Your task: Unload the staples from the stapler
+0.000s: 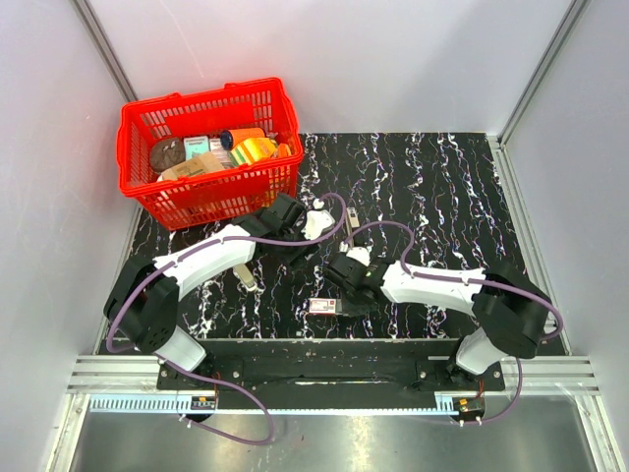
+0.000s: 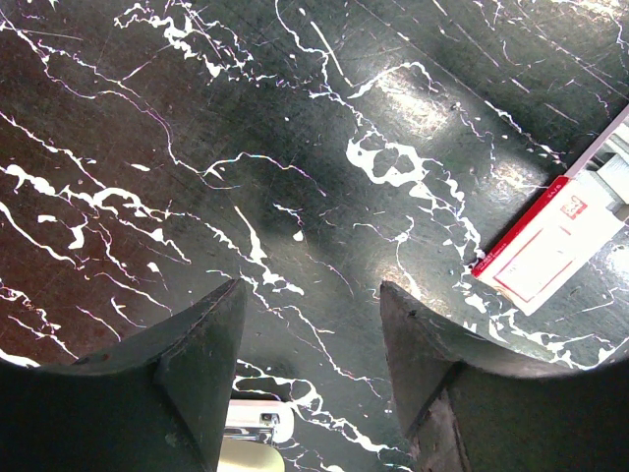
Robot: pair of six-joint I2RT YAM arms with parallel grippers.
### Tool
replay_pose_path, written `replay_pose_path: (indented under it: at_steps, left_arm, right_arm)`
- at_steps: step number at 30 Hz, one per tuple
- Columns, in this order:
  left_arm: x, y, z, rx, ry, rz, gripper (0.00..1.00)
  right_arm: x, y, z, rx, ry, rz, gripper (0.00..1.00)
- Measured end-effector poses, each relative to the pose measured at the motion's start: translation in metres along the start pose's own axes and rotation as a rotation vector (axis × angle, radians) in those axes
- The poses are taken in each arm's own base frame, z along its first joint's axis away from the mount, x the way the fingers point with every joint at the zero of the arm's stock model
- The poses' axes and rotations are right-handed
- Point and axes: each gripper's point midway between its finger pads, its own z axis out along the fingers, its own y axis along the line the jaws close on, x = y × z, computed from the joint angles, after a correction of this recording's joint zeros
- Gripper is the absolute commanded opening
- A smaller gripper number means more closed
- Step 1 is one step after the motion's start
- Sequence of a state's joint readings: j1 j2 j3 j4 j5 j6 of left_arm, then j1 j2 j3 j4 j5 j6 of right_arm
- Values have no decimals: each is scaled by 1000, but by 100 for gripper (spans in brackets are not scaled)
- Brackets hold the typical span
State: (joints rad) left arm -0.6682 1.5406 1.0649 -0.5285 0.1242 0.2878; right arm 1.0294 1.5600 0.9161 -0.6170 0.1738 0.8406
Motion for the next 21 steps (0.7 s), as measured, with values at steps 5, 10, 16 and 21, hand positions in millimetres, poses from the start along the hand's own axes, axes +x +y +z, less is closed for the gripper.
replay_pose_path:
  at_steps: [5,10,16,21]
  left_arm:
    - [0,0,0,0,0,0,61]
    - [0,0,0,1,0,0,61]
    - [0,-1,0,4,-1,0,61]
    - [0,-1,0,7,-2,0,61]
  right_arm:
    - [-2,0,2,8,-4,-11,7]
    - [-4,0,2,13,-11,-17,6]
    - [-8,-1,1,18,-23,-20,6]
    - [-10,-3,1,21,-25,-19,6]
